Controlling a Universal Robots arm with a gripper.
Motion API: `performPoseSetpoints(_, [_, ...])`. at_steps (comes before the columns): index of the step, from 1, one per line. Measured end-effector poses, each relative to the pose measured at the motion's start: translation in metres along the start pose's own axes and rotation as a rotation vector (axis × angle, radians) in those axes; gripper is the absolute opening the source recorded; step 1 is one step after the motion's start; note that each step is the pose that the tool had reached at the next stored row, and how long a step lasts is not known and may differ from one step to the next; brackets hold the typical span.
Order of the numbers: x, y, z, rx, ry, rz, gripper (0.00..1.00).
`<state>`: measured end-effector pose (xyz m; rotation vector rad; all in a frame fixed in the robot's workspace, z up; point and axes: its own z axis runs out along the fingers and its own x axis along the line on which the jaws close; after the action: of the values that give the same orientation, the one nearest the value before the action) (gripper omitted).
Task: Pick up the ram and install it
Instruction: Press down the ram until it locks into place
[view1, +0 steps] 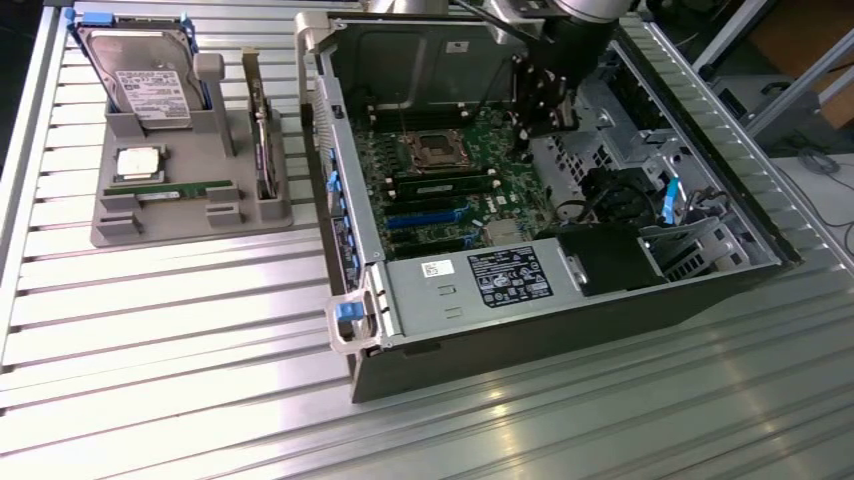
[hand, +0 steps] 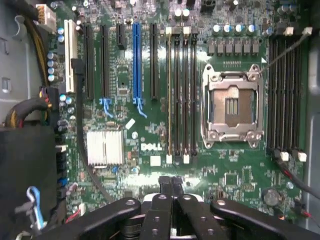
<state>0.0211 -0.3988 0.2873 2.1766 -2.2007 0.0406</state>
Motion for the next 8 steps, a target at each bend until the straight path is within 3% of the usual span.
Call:
performPoseSetpoints(4, [-0.001, 0.0102, 0.0165, 0.0000, 0.0001, 0.000, 0.11])
performPoseSetpoints(8, [-0.001, 0.0114, 0.0289, 0.0000, 0.0006, 0.000, 0.11])
